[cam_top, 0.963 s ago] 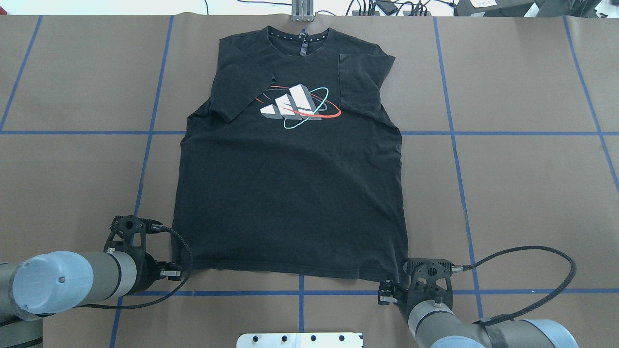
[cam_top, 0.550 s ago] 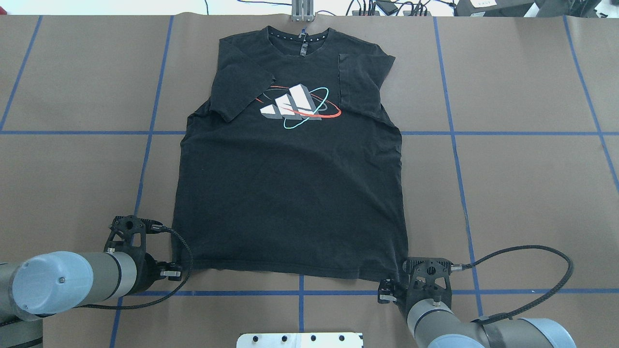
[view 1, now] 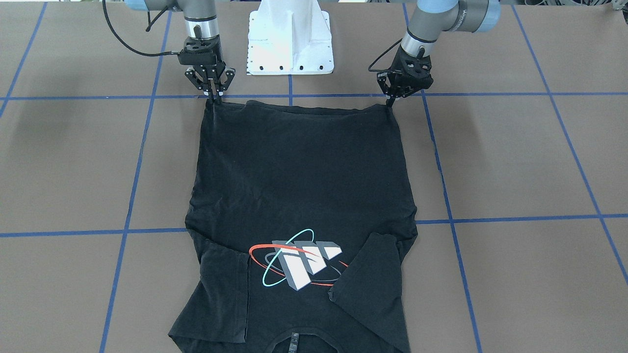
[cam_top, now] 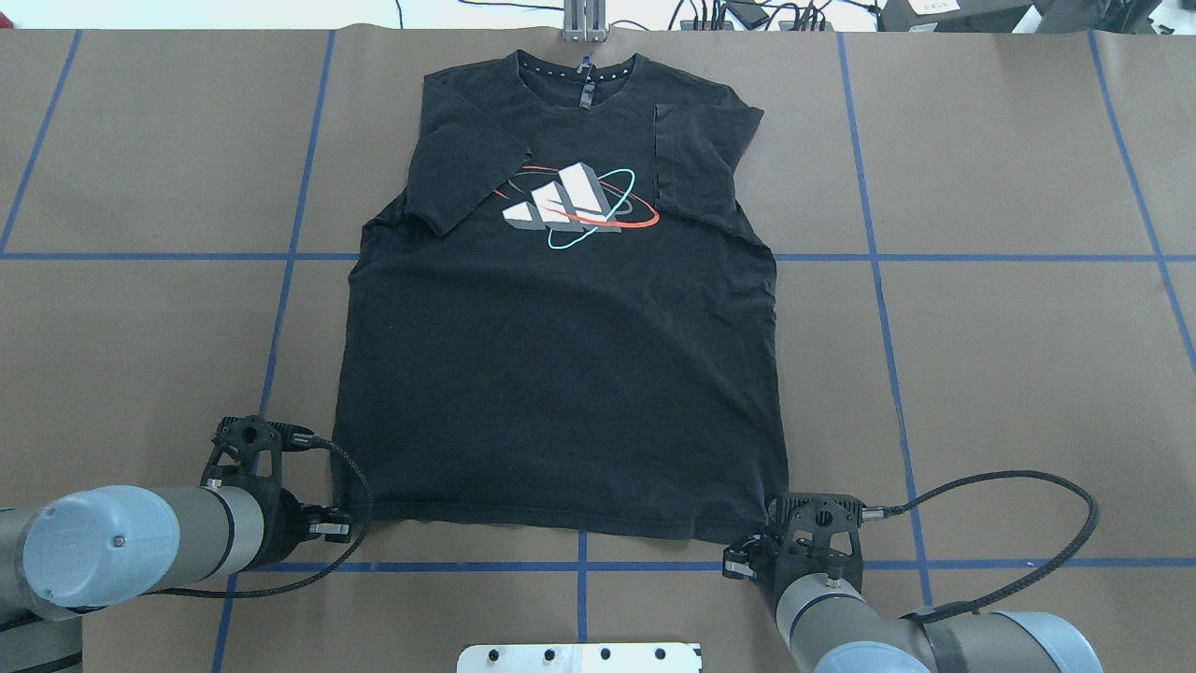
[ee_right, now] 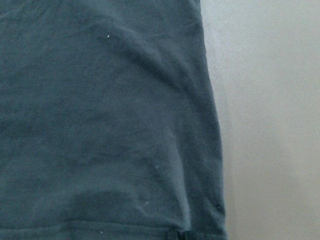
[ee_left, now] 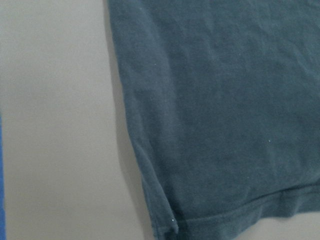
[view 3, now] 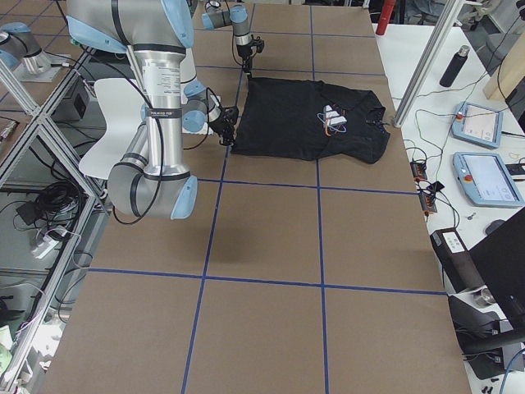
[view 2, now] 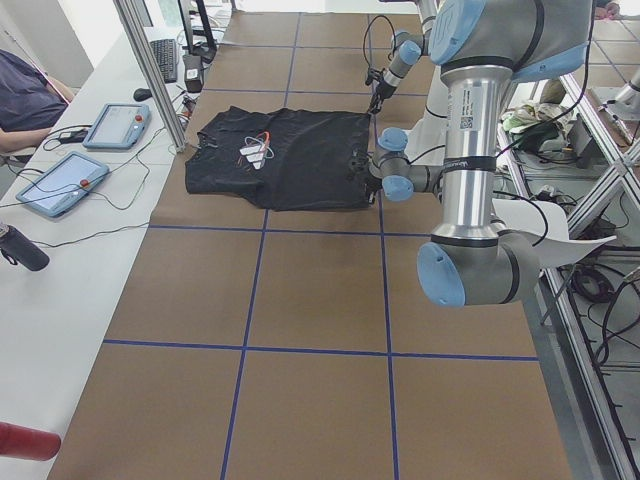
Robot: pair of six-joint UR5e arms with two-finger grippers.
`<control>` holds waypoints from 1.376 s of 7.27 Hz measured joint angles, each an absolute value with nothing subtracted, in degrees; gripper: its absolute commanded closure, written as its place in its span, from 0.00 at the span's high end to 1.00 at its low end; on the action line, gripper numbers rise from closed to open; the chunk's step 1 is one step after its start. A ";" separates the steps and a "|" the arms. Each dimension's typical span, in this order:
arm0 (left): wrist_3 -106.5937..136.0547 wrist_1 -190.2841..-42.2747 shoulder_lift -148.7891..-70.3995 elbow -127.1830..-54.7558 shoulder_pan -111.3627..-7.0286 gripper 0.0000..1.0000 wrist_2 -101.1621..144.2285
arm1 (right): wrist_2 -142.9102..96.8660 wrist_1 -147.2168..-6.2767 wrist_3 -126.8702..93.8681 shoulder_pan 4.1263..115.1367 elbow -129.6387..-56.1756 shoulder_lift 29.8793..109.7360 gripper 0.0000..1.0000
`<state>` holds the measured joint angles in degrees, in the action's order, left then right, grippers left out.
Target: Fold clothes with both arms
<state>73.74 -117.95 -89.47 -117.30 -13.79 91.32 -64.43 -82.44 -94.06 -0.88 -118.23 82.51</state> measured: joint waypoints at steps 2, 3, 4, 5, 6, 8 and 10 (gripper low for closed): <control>73.74 -117.95 -89.47 -117.42 -13.80 0.00 91.32 | -64.42 -82.44 -94.12 -0.78 -118.11 82.31 0.00; 73.74 -117.95 -89.47 -117.50 -13.80 0.00 91.32 | -64.46 -82.46 -94.11 -0.65 -118.22 82.28 0.00; 73.68 -117.93 -89.47 -117.72 -13.80 0.00 91.38 | -64.62 -82.50 -94.07 -0.36 -118.45 82.27 0.00; 73.51 -117.84 -89.44 -118.48 -13.82 0.00 91.94 | -64.88 -82.59 -94.03 0.00 -119.03 82.27 0.00; 73.30 -117.63 -89.22 -120.09 -14.01 0.00 93.63 | -65.49 -82.79 -93.97 0.40 -120.36 82.32 0.00; 72.82 -116.11 -88.79 -124.52 -14.99 0.00 97.09 | -68.27 -86.31 -93.75 1.57 -125.47 82.45 0.00; 72.12 -109.75 -88.72 -131.48 -16.14 0.00 100.34 | -71.00 -95.02 -93.68 1.74 -134.13 82.36 0.00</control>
